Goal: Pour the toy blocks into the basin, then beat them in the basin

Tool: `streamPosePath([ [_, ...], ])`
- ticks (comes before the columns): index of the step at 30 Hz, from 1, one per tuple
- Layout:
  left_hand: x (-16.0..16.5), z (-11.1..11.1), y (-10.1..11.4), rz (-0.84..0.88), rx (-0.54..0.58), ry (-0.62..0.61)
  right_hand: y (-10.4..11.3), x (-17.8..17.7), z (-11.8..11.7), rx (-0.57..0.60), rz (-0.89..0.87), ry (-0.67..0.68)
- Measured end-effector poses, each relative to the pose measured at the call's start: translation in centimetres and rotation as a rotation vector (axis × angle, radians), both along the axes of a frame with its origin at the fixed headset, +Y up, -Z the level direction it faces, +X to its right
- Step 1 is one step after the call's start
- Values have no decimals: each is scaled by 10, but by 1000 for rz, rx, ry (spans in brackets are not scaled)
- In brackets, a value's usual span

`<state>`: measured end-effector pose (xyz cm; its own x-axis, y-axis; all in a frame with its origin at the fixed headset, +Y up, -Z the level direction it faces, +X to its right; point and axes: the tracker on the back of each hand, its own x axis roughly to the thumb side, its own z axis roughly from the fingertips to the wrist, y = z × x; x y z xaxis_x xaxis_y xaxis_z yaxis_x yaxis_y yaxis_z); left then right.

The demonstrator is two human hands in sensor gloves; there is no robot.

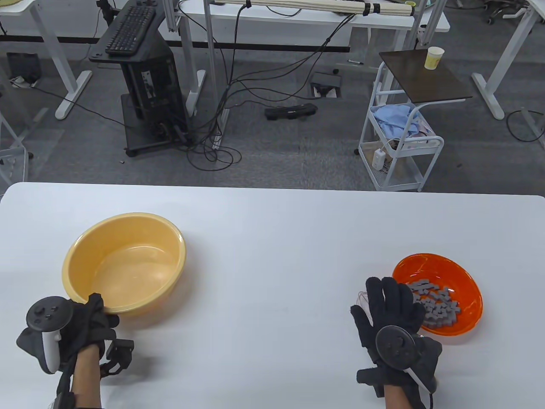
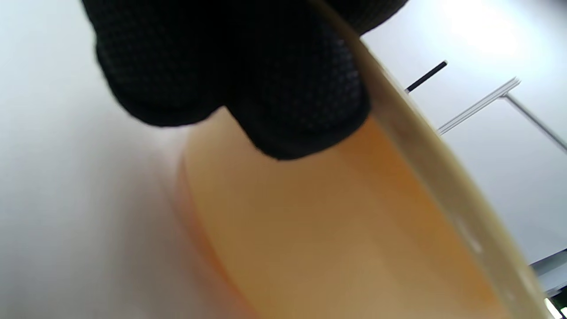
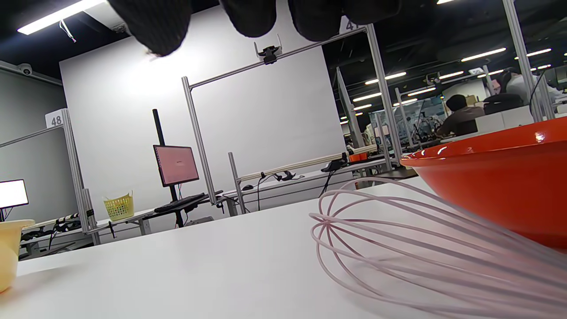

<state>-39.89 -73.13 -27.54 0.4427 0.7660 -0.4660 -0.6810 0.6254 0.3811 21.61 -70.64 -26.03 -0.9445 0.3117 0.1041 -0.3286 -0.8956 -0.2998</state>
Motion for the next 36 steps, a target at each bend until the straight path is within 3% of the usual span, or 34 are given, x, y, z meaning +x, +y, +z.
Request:
streamPosePath([
  [6, 21, -3, 6, 64, 126, -88, 0, 1, 0, 1, -5, -1],
  [16, 95, -15, 11, 167, 273, -392, 1, 5, 1, 12, -17, -13],
  [25, 156, -16, 5, 301, 291, -629, 1, 10, 2, 16, -25, -27],
  [36, 195, -14, -12, 317, 248, -786, 2, 13, 2, 19, -34, -35],
])
